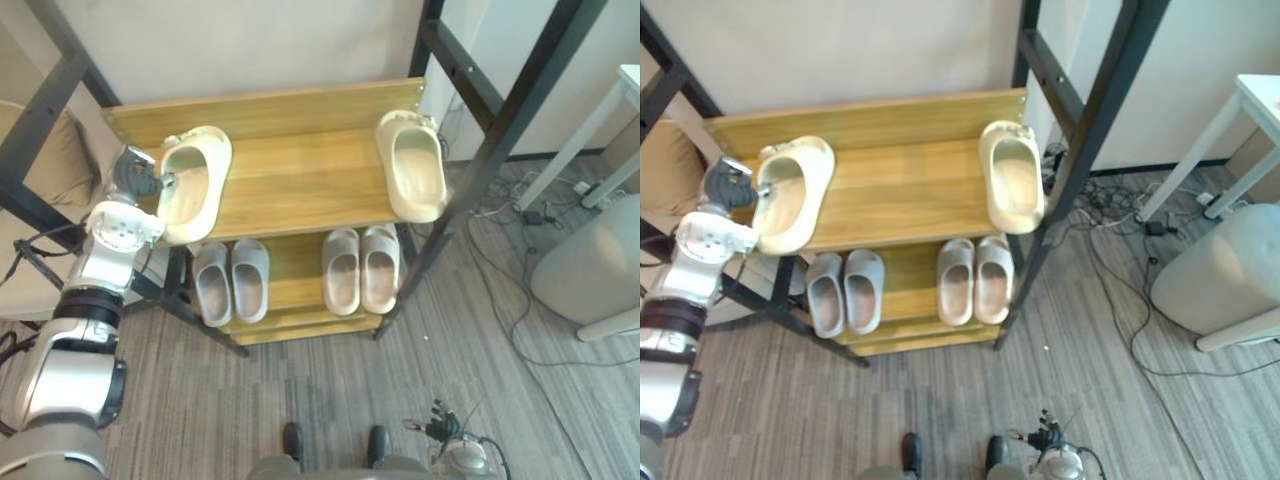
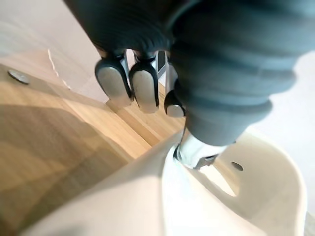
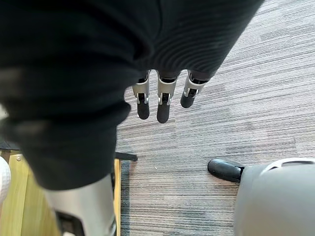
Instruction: Organize the slippers on the shoe rack
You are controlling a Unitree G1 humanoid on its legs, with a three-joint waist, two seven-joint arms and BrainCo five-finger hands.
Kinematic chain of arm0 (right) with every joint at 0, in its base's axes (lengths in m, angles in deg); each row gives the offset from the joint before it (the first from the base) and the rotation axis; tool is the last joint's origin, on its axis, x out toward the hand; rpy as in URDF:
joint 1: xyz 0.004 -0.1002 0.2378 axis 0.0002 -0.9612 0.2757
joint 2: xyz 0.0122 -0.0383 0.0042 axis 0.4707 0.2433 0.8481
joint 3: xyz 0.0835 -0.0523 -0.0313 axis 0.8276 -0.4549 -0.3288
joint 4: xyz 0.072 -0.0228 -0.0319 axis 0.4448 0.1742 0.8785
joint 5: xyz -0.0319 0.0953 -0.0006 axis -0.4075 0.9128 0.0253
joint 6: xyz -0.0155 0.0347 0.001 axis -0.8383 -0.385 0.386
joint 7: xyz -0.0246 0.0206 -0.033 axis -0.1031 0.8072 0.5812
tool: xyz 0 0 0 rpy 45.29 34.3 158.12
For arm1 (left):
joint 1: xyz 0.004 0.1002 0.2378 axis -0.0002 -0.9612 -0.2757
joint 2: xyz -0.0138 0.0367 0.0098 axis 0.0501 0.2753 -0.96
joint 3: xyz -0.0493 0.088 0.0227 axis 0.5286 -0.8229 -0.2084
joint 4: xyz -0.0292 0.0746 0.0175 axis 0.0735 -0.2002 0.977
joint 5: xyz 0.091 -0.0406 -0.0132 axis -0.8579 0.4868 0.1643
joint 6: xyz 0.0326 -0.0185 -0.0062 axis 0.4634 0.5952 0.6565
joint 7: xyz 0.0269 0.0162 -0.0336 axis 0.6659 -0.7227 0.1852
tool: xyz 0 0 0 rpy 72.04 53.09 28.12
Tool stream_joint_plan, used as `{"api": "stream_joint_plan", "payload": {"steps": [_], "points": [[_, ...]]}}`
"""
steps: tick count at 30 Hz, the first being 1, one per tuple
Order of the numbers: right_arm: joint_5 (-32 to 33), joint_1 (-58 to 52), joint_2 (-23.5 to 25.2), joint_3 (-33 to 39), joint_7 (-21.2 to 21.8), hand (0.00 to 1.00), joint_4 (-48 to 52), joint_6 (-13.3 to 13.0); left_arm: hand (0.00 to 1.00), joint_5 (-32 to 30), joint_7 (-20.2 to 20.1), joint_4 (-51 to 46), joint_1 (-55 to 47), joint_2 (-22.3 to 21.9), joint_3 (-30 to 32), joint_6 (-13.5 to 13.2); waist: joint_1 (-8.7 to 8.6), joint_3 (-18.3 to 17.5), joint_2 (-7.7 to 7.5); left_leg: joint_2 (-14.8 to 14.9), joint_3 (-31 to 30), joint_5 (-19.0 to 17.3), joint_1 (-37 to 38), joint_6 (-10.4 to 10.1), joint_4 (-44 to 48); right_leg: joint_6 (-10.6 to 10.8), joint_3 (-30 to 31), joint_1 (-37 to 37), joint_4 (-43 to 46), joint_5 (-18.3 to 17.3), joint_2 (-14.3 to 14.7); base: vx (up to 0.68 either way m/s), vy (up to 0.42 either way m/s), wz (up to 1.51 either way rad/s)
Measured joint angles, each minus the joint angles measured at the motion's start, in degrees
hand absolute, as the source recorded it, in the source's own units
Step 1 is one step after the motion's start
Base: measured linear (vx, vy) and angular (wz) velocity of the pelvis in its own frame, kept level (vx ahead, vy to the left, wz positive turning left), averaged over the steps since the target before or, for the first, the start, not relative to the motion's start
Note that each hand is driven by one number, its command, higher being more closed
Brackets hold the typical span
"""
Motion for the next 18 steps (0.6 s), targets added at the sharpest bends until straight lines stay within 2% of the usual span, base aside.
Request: {"api": "stream_joint_plan", "payload": {"steps": [6,18], "points": [[0.0,0.1,0.0,0.0,0.0,0.0,0.0,0.0,1.0,0.1,0.1,-3.5,-0.8,-0.6,0.0,0.0,-0.2,0.6,0.19,-0.2,-0.6,0.1,0.0,0.1,-0.1,0.1,-0.3,0.3,-1.2,0.4,0.0,-0.01,0.004,0.05],[-0.1,2.2,-0.1,0.0,-0.1,0.0,-0.2,0.0,1.0,2.4,3.9,-12.6,-4.4,-1.9,1.2,0.1,-0.51,2.2,0.86,-0.7,-1.5,0.1,-0.1,0.1,-0.1,0.4,-1.0,1.5,-2.9,1.1,-0.3,0.01,0.002,0.03]]}}
